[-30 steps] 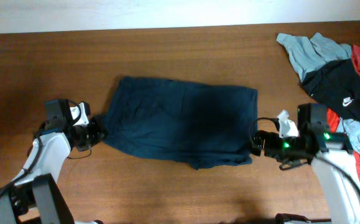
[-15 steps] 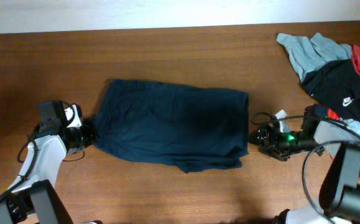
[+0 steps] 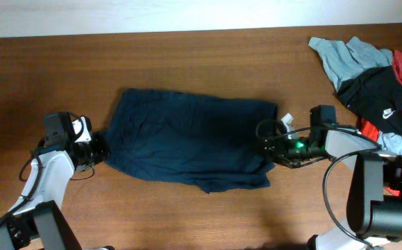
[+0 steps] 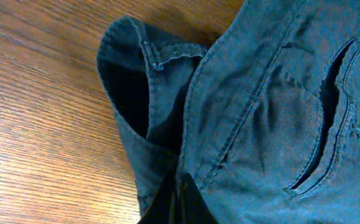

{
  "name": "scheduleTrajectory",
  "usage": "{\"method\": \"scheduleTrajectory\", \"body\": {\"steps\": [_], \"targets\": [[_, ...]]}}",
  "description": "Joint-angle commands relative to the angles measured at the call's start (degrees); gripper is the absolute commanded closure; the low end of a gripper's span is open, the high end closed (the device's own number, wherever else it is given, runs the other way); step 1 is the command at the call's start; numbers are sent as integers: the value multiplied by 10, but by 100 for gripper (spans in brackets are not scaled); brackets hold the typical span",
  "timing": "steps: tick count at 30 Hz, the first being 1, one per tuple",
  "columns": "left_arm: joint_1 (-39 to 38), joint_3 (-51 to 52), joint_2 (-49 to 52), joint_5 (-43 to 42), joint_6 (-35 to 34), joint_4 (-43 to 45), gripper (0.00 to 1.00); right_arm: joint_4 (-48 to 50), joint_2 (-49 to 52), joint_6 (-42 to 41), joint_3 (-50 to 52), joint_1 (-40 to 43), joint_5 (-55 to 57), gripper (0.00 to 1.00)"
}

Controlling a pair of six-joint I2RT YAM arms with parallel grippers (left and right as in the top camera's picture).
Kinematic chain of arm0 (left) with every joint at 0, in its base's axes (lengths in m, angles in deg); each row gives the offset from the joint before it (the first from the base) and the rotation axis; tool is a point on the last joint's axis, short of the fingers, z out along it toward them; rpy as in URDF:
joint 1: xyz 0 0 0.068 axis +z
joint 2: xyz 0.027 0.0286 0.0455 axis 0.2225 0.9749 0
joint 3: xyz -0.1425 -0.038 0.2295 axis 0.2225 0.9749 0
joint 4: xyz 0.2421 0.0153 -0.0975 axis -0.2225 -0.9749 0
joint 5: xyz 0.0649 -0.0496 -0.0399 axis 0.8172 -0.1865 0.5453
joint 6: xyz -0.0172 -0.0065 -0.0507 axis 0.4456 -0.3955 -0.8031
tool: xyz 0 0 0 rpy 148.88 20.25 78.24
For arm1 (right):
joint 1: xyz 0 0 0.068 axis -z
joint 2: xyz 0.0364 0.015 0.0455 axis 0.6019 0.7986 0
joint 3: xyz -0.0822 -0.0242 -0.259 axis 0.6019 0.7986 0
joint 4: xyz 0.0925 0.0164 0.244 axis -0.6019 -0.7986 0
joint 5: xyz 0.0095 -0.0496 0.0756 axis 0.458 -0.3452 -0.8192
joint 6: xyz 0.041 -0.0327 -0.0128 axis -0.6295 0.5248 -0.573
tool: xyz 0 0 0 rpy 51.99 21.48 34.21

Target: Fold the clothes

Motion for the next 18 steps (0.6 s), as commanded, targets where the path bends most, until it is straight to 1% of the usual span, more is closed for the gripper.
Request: {"method": "scheduleTrajectory", "body": {"steps": [1,2,3,4,6,7,8,10,11,13,15,18], "targets": [[3,-8,-10,8,10,2,99,16,11,-12,7,-54,56,5],[3,-8,-10,8,10,2,99,24,11,-12,7,-65,56,7],[3,-8,-10,8,10,2,99,33,11,-12,7,-72,56,11],[3,-8,-10,8,10,2,99,42,11,-12,7,-76,56,12],[3,-8,-10,8,10,2,99,60,11,-22,7,-77,64,23],[3,-8,-10,8,10,2,99,60,11,-38,7,-76,87,24],[3,-8,-10,8,10,2,99,57,11,-55,7,-77,117,29],[3,-8,-10,8,10,2,99,55,11,-55,7,-77,125,33],[4,-8,-10,8,10,2,99,55,11,-55,7,-77,124,39],[3,-8,-10,8,10,2,99,58,11,-50,7,-78,112,48],[3,-8,-10,8,10,2,99,70,11,-43,7,-80,77,56],[3,-8,-10,8,10,4,99,101,11,-35,7,-91,26,59]]}}
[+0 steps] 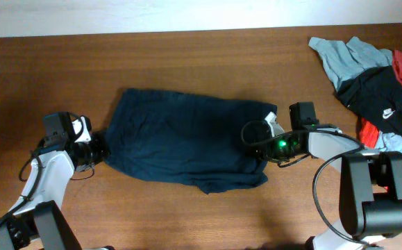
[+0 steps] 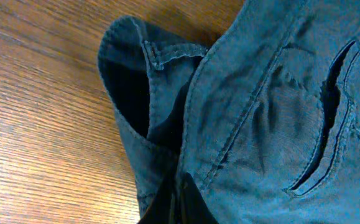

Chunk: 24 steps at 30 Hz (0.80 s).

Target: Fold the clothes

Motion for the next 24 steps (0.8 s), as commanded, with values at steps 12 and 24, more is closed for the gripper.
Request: {"method": "scheduleTrajectory", "body": {"steps": [12,24], "targets": [[4,-132,-60,-4,57,-99,59,-37,-42,-54,-2,-10,141,96],[3,-281,-128,-3,65,-170,31,-222,-176,-83,-109,5,346,96]]}}
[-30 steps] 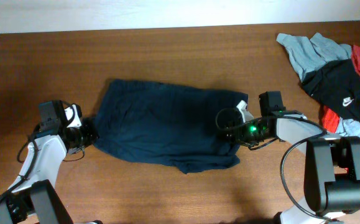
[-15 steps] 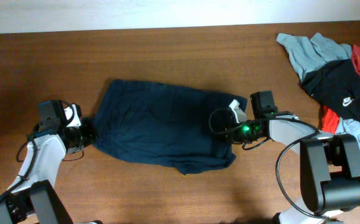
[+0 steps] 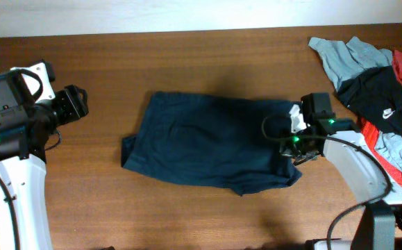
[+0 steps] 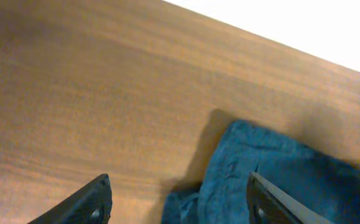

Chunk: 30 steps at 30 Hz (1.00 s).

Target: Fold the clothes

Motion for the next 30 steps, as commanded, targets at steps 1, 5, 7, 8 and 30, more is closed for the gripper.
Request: {"method": "scheduleTrajectory", "body": {"steps": [1,5,7,8,30], "targets": [[3,-3,-2,-2,11,-12,31,-29,-21,-8,-56,-2,54,96],[3,-3,-2,-2,11,-14,31,-76,-21,-7,-120,-33,103,96],[3,-3,-2,-2,11,-14,31,-102,-21,-7,-152,-59,138,96],[3,-3,-2,-2,11,-14,31,-112,-21,-7,-166,-75,150,96],[3,-3,-11,-4,20,-38,31,-45,166,-24,-311,-447,288,96]]}}
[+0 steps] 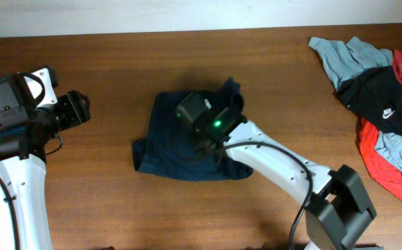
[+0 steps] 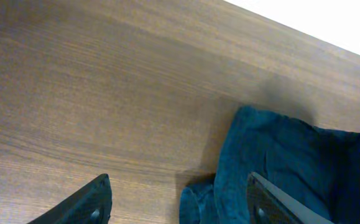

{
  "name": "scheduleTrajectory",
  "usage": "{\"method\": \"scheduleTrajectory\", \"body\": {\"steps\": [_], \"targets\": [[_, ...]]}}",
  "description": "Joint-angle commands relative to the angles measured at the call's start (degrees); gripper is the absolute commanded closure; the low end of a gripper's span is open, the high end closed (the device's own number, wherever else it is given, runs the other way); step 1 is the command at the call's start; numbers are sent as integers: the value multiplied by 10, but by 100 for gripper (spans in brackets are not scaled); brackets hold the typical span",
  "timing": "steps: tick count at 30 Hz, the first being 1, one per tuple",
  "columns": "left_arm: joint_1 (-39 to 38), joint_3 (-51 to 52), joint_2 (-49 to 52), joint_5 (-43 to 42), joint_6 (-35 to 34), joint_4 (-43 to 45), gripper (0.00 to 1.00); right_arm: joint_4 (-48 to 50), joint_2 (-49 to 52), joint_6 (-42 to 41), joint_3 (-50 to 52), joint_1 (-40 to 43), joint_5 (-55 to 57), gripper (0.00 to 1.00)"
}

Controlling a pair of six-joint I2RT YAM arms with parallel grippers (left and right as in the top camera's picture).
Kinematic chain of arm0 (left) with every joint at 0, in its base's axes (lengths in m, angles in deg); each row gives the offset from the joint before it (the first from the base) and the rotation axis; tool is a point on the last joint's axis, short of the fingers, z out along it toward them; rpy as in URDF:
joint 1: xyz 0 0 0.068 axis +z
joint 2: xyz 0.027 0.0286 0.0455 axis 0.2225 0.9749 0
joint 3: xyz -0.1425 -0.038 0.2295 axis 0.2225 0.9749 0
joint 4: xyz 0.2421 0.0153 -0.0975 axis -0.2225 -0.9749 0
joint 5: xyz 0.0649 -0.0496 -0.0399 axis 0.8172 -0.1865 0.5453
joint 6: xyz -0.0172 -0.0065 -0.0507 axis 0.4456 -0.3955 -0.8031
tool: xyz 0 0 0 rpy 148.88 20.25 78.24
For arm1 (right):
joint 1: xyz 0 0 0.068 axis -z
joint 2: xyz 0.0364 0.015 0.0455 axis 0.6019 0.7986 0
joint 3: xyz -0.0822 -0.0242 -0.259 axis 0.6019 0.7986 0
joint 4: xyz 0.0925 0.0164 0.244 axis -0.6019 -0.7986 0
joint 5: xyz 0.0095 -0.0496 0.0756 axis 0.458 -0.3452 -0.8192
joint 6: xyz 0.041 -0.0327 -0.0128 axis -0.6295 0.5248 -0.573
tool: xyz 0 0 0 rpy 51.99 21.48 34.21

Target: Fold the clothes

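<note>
The dark blue shorts [image 1: 166, 149] lie mid-table, their right half doubled over onto the left, with a bunched flap [image 1: 232, 92] standing up at the back. My right gripper [image 1: 199, 137] reaches in from the lower right and sits low on top of the fold. It is shut on the shorts' carried end, its fingers mostly hidden under the wrist. My left gripper [image 1: 78, 111] hovers open off the shorts' left side, holding nothing. The left wrist view shows both its fingers [image 2: 86, 202] wide apart above bare wood, with the shorts [image 2: 279, 155] ahead.
A heap of other clothes lies at the far right: a grey shirt [image 1: 339, 55], a black garment with a white logo [image 1: 381, 101] and red cloth [image 1: 384, 163]. The table's back edge [image 1: 187, 30] meets a white strip.
My right gripper was at the shorts' right end; now it is over their left-middle, and the right half lies folded over the left. The left gripper stays raised and open.
First the shorts lay spread flat, my left gripper shut on their left edge and my right at their right end. Then the left gripper was up and open, off the cloth, and the shorts sat further right. Now their right half is folded over leftward.
</note>
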Motion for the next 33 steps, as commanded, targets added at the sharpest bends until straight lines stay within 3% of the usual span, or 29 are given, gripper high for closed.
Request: {"method": "scheduleTrajectory", "body": {"steps": [1,7,15,28,30,33], "targets": [[3,-4,-11,-4,16,-5,31,-18,-4,14,-68,-27,54,96],[3,-4,-11,-5,16,-6,31,32,7,25,-126,-36,-3,95],[3,-4,-11,-5,16,-5,31,150,127,21,-126,-40,-143,96],[3,-4,-11,-4,16,-6,31,216,167,74,-126,-107,-103,95],[3,-4,-11,-4,16,-6,31,218,167,83,-126,-118,-105,85],[3,-4,-11,-4,16,-6,31,211,164,90,-131,-139,-109,79]]}}
